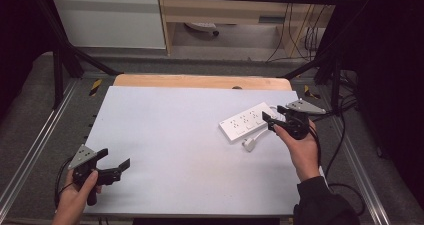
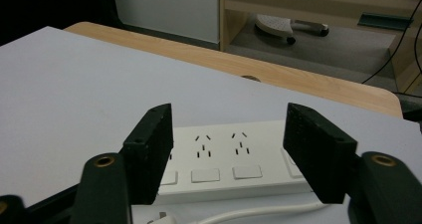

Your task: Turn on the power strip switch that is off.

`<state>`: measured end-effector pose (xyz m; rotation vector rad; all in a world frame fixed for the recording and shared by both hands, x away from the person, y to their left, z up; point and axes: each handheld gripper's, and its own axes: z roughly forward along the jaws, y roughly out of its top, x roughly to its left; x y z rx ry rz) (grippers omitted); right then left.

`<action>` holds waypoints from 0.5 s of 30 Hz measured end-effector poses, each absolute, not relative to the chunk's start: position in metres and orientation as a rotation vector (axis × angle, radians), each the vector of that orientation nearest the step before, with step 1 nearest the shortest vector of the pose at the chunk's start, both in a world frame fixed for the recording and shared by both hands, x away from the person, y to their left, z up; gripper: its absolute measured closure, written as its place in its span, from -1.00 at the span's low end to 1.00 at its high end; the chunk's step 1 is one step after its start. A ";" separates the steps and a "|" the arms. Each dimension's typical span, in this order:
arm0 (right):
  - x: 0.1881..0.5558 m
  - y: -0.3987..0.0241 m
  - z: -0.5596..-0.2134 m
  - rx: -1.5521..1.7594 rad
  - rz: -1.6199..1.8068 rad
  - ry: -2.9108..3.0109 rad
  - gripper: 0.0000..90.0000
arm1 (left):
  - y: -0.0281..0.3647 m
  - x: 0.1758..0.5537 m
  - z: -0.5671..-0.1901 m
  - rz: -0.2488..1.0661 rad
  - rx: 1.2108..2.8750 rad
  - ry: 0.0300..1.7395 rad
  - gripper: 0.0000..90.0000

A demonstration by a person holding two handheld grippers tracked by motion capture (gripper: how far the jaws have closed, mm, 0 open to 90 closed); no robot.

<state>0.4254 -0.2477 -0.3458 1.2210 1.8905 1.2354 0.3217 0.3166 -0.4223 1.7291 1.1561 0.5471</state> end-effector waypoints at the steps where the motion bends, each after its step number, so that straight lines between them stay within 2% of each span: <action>1: 0.426 -0.247 -0.346 1.222 1.235 1.891 -0.12 | 0.317 0.322 -0.422 0.547 1.730 1.157 -0.88; 4: 0.430 -0.244 -0.348 1.220 1.236 1.887 0.03 | 0.317 0.322 -0.423 0.547 1.734 1.159 -0.88; 15: 0.440 -0.241 -0.354 1.230 1.241 1.869 0.28 | 0.317 0.322 -0.424 0.543 1.740 1.159 -0.88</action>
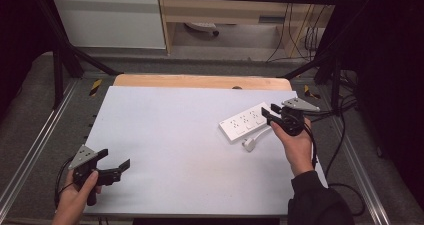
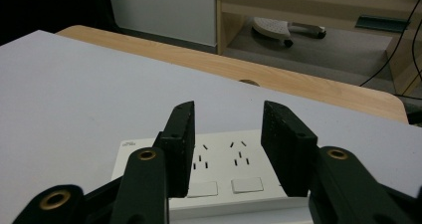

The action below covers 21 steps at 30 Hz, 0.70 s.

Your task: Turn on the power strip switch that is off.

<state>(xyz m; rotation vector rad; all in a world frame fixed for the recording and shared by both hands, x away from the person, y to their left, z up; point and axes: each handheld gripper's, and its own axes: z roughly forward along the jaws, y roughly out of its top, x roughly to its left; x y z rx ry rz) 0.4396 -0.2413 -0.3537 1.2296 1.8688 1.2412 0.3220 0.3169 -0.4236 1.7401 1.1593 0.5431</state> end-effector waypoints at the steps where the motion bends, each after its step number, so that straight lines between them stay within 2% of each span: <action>1: 0.441 -0.241 -0.355 1.222 1.237 1.870 0.35 | 0.317 0.322 -0.424 0.544 1.739 1.162 -0.88; 8: 0.445 -0.238 -0.358 1.221 1.246 1.865 0.49 | 0.317 0.322 -0.424 0.544 1.742 1.160 -0.88; 13: 0.448 -0.234 -0.361 1.210 1.260 1.871 0.67 | 0.317 0.322 -0.424 0.544 1.743 1.160 -0.88; 21: 0.454 -0.228 -0.368 1.198 1.248 1.893 0.80 | 0.318 0.322 -0.424 0.545 1.745 1.159 -0.88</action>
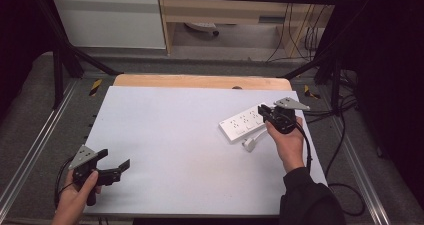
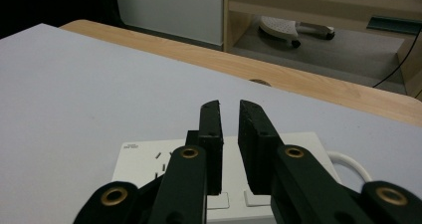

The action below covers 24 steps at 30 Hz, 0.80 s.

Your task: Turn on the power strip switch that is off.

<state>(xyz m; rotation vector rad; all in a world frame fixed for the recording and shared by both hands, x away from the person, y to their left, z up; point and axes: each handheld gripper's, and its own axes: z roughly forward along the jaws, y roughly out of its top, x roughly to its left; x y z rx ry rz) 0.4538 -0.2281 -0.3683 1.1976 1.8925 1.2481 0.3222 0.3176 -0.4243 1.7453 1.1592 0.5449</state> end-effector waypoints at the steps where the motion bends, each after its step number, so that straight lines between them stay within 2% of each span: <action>1: 0.454 -0.228 -0.368 1.198 1.248 1.893 0.80 | 0.318 0.322 -0.424 0.545 1.745 1.159 -0.88; 24: 0.459 -0.211 -0.386 1.169 1.228 1.951 0.96 | 0.319 0.322 -0.424 0.547 1.747 1.159 -0.88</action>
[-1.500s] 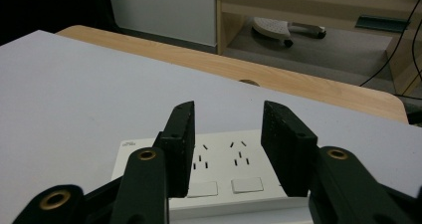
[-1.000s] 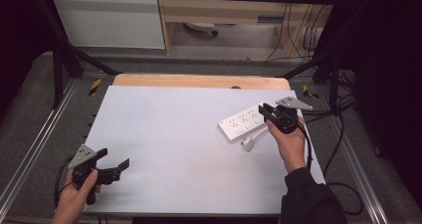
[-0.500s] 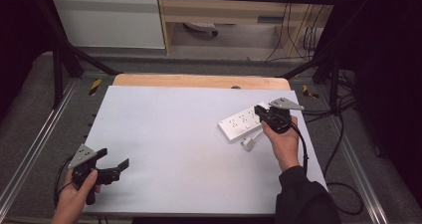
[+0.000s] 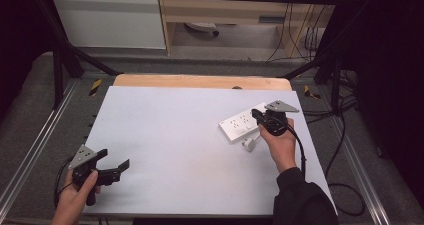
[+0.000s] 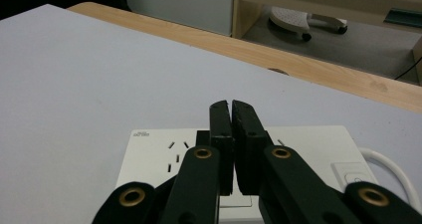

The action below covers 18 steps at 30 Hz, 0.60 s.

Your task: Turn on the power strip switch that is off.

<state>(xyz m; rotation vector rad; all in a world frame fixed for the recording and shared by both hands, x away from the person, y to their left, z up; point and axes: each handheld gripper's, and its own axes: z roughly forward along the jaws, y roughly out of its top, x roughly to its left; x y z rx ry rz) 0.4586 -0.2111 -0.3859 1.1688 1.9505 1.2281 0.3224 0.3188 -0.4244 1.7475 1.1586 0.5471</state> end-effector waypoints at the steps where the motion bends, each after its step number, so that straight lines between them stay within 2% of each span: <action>1: 0.459 -0.211 -0.387 1.167 1.225 1.953 0.97 | 0.319 0.322 -0.424 0.548 1.748 1.159 -0.88; 18: 0.461 -0.200 -0.403 1.173 1.208 1.992 0.99 | 0.319 0.322 -0.424 0.552 1.752 1.158 -0.88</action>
